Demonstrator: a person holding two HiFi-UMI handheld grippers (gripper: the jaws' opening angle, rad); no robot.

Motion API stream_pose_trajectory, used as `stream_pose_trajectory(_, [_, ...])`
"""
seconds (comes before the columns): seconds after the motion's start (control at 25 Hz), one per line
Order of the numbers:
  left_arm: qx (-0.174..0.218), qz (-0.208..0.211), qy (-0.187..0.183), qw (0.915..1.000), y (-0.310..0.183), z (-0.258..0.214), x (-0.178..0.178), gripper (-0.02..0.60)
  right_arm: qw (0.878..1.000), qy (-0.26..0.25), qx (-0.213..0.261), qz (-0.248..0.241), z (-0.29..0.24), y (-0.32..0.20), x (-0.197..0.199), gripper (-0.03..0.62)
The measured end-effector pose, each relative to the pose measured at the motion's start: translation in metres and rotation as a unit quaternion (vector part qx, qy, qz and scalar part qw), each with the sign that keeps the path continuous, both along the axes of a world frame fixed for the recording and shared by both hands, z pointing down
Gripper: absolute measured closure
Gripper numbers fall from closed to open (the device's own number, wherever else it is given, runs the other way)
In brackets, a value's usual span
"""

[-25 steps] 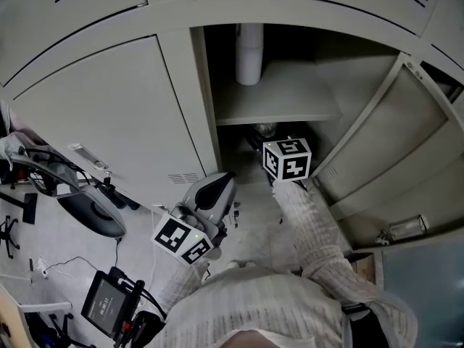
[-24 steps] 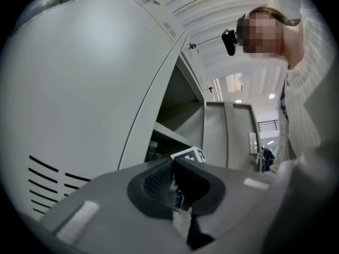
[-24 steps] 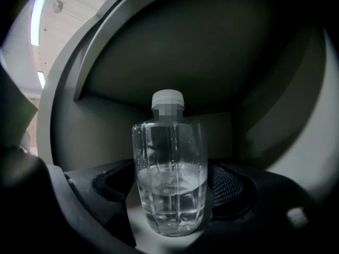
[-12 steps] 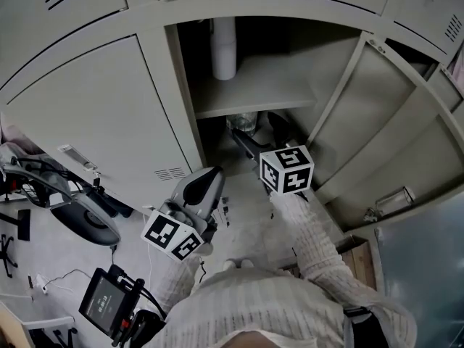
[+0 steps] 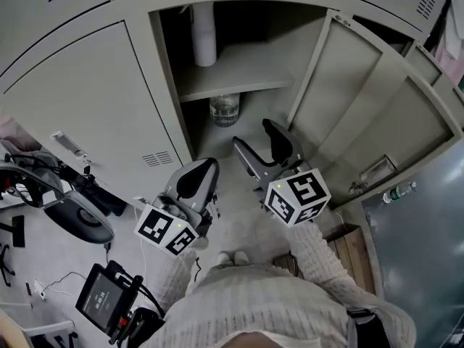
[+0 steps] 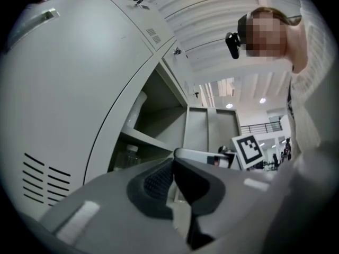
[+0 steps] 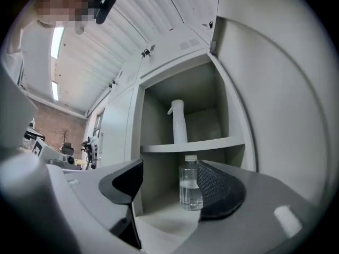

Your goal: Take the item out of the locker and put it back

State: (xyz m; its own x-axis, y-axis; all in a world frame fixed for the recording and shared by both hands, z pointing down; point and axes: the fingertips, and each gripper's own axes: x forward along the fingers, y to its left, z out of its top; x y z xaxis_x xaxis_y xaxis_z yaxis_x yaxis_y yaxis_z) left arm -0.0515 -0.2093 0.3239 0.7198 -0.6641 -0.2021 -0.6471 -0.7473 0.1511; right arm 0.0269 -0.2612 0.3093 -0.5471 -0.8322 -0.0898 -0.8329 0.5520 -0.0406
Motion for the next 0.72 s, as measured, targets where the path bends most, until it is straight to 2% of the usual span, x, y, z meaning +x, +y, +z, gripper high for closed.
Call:
stream_pose_trajectory(0.28, [0.004, 0.007, 0.004, 1.0000, 0.025, 0.000, 0.010, 0.572, 1.000, -0.005, 0.010, -0.014, -0.011, 0.053, 0.006, 0.300])
stream_pose_trajectory(0.4, [0.007, 0.008, 0.004, 0.9999, 0.032, -0.002, 0.012, 0.574, 0.999, 0.000, 0.013, -0.033, -0.010, 0.070, 0.002, 0.370])
stream_pose_trajectory(0.52, [0.009, 0.009, 0.004, 0.9999, 0.039, -0.002, 0.012, 0.574, 0.999, -0.004, 0.021, -0.039, -0.008, 0.079, 0.001, 0.474])
stream_pose_trajectory(0.72, [0.006, 0.002, -0.001, 1.0000, 0.045, 0.004, 0.010, 0.574, 0.999, -0.008, 0.025, -0.039, -0.003, 0.085, 0.002, 0.542])
